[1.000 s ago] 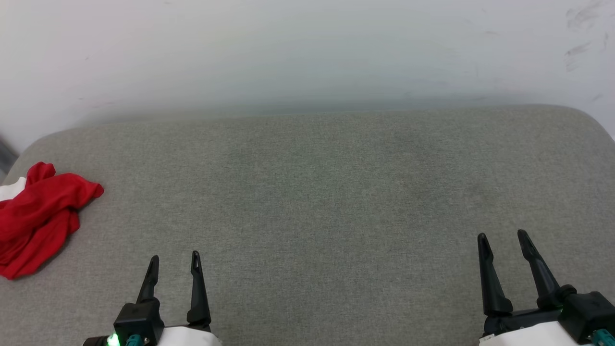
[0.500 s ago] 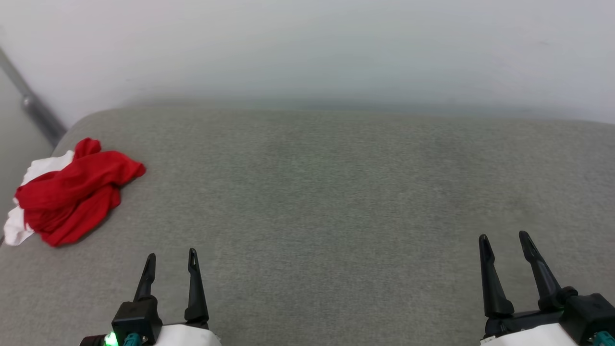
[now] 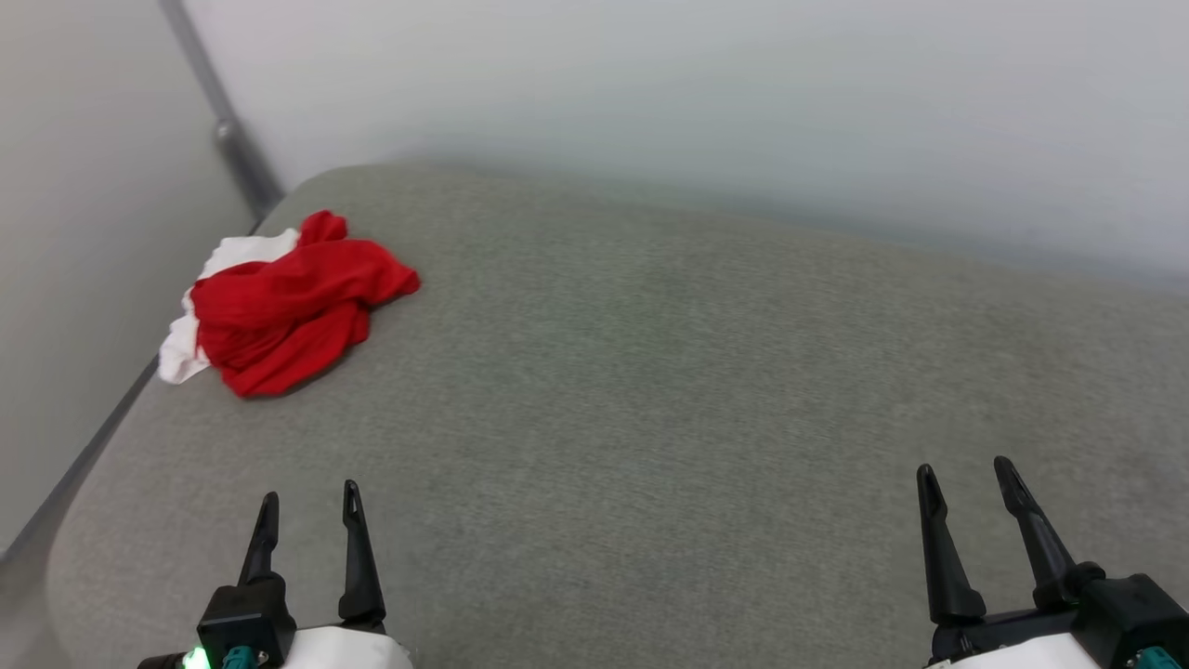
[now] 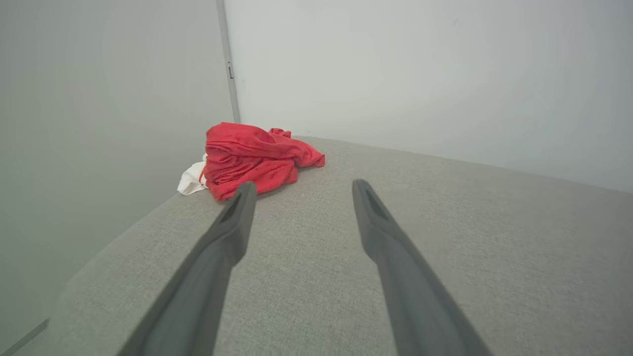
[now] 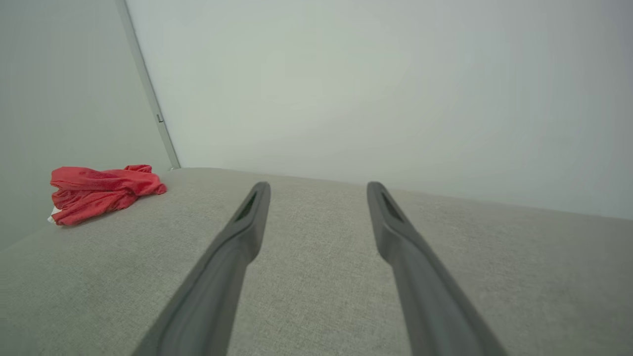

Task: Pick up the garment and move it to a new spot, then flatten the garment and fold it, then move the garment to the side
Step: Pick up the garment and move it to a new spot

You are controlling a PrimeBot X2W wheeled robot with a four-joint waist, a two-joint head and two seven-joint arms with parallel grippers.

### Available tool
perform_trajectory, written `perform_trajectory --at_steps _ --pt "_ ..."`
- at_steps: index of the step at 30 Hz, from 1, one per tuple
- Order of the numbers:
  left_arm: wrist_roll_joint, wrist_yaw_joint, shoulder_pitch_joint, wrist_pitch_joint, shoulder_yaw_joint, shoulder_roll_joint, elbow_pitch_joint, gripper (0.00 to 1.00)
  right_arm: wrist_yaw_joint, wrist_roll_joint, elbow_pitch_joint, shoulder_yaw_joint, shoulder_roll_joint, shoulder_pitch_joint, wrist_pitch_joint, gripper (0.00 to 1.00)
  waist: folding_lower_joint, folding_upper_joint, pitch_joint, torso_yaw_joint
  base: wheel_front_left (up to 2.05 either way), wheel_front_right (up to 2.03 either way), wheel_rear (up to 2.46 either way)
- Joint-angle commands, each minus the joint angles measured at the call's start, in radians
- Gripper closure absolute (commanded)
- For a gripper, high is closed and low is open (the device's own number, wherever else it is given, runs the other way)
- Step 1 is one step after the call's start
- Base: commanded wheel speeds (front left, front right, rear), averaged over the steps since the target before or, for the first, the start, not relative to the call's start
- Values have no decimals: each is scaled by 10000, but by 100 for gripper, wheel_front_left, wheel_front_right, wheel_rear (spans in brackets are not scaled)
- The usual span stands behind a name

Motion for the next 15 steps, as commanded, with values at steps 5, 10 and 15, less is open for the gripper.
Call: perform_trajectory --at_steps 5,10,15 --pt "70 56 77 -28 135 -11 24 0 -1 -81 43 20 2 114 -25 0 0 0 -23 906 0 0 0" --pt "60 69 152 -28 272 -11 52 0 -1 -72 99 68 2 108 -25 0 0 0 -67 1455 0 0 0" --pt "-29 55 210 -28 383 -11 29 0 -1 -47 100 127 2 129 -25 0 0 0 -104 1840 0 0 0"
